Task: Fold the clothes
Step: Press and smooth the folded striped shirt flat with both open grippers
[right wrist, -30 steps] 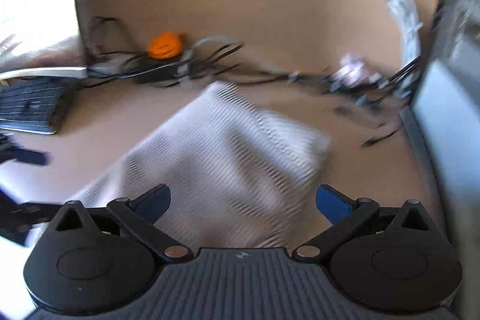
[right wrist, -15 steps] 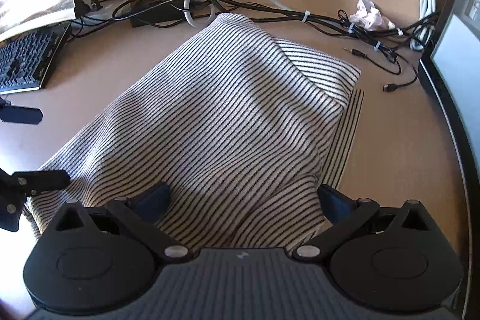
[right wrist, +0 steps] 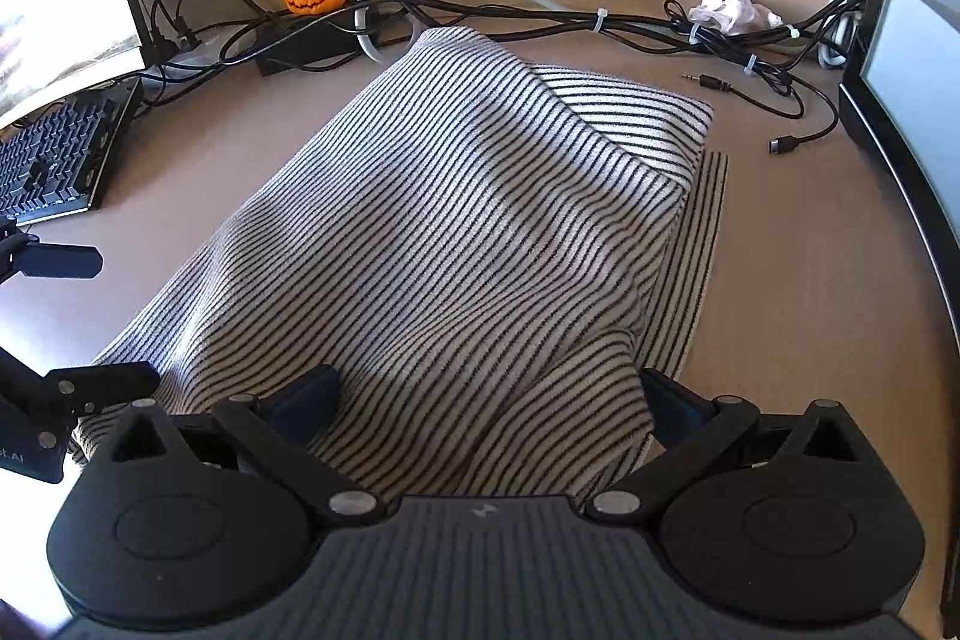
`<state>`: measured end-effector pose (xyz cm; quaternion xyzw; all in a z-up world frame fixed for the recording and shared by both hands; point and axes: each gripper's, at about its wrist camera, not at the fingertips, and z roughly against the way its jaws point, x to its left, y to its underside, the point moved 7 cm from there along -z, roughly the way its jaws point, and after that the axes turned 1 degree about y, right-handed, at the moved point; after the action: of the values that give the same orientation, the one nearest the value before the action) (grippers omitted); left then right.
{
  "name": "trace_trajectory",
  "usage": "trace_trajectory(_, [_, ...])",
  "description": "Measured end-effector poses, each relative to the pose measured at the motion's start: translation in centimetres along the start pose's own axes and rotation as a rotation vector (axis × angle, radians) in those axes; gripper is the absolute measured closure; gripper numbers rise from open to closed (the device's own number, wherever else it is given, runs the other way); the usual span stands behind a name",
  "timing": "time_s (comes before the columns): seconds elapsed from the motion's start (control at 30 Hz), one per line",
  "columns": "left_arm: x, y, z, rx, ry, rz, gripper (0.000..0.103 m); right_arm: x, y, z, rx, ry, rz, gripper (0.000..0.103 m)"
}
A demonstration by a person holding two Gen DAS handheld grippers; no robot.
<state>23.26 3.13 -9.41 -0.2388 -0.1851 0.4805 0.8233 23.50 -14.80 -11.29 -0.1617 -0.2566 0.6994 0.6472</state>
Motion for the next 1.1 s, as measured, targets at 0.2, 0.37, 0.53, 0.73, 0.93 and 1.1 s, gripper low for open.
trace_trajectory(0.2, [0.1, 0.1, 0.0, -0.001, -0.007, -0.001, 0.003, 0.1, 0.2, 0.1, -0.024, 0.004, -0.009, 0.000])
trace_trajectory(0.37, [0.2, 0.2, 0.1, -0.001, -0.013, -0.003, 0.003, 0.1, 0.4, 0.2, -0.044, 0.009, -0.015, 0.000])
trace_trajectory(0.53, [0.3, 0.3, 0.2, -0.001, -0.019, -0.006, 0.003, 0.1, 0.3, 0.3, -0.034, 0.009, -0.012, 0.000])
trace_trajectory(0.73, [0.5, 0.5, 0.4, -0.005, -0.033, -0.023, 0.003, 0.5, 0.1, 2.8, -0.088, 0.076, 0.061, 0.000])
trace_trajectory(0.93, [1.2, 1.1, 0.9, -0.009, -0.056, -0.022, 0.003, 2.1, 2.4, 3.4, -0.107, 0.187, 0.230, 0.000])
trace_trajectory(1.1, [2.2, 1.8, 1.8, -0.016, -0.073, -0.020, 0.003, 3.0, 2.8, 3.6, -0.154, 0.266, 0.259, 0.000])
